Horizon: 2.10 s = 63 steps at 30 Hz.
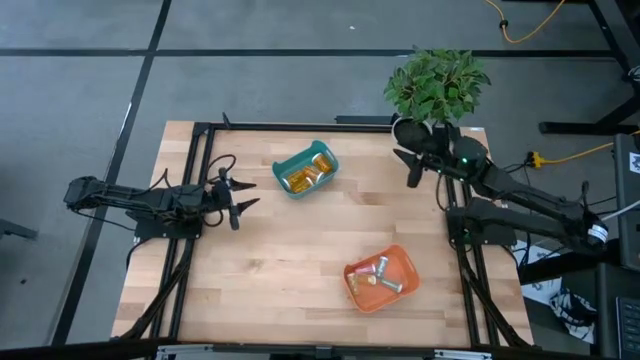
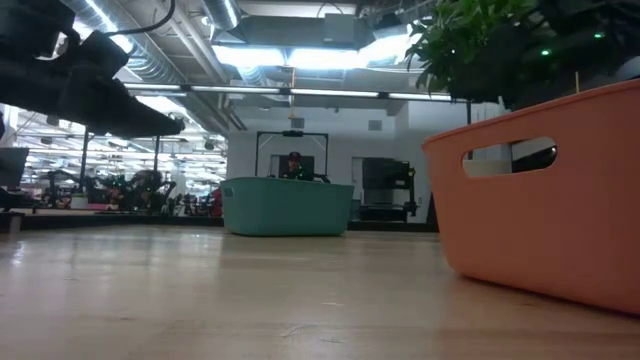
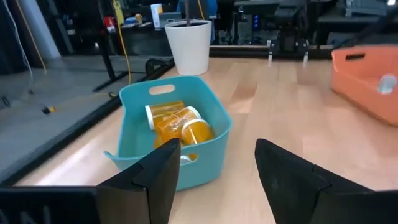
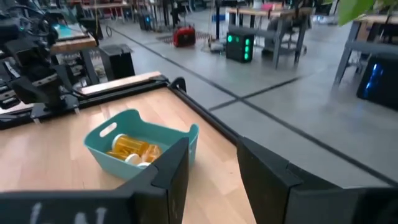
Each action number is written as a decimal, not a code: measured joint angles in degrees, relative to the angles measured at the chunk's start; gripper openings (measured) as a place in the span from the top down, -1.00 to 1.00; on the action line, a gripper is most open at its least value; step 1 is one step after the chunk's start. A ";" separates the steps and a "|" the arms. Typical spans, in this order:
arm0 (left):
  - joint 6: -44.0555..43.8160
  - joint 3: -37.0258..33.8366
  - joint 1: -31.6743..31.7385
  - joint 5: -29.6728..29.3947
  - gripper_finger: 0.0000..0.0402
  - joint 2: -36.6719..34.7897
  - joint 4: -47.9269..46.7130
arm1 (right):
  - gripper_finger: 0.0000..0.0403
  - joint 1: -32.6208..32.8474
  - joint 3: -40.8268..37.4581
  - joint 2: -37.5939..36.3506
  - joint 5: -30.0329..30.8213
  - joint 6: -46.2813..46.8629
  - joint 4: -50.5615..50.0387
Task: Pick and place medicine bottles into bin by pill shape (circle, oval)
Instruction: Return to Home Position
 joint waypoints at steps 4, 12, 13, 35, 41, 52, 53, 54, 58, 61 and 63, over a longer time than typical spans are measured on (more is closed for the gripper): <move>-3.22 0.00 -0.02 0.15 0.00 0.00 0.02 | 0.31 0.05 -3.64 -6.08 -0.52 -1.17 0.16; -6.08 0.02 -0.02 8.41 0.00 0.02 2.50 | 0.31 0.05 -6.45 -11.47 -0.52 -1.12 0.27; -6.04 0.00 0.01 8.76 0.00 -0.07 3.09 | 0.31 0.06 -6.45 -11.55 -0.52 -1.12 0.28; -5.99 0.00 12.27 20.76 0.00 -0.52 -1.05 | 0.31 0.07 -6.47 -12.15 -1.52 -0.99 -0.94; -6.02 0.01 12.31 19.90 0.00 -0.24 -2.10 | 0.31 0.92 -6.49 -15.26 -3.48 1.98 -5.38; -5.89 0.00 12.31 19.75 0.00 -0.24 -2.05 | 0.31 8.25 -17.03 -23.23 -2.96 2.15 7.75; -5.89 0.02 12.31 19.73 0.00 -0.24 -2.05 | 0.31 8.47 -18.08 -24.11 -2.93 2.01 8.93; -5.89 0.02 12.31 19.75 0.00 -0.24 -2.05 | 0.31 8.63 -18.85 -24.95 -2.83 1.84 9.50; -5.89 0.00 12.31 19.73 0.00 -0.24 -2.03 | 0.31 8.73 -20.59 -27.51 -1.99 0.54 9.21; -5.89 0.01 12.31 19.73 0.00 -0.24 -2.04 | 0.31 8.75 -22.71 -29.29 -3.21 -1.17 8.79; -5.89 0.00 12.31 19.68 0.00 -0.26 -2.03 | 0.31 8.77 -23.58 -30.97 -3.29 -1.28 7.44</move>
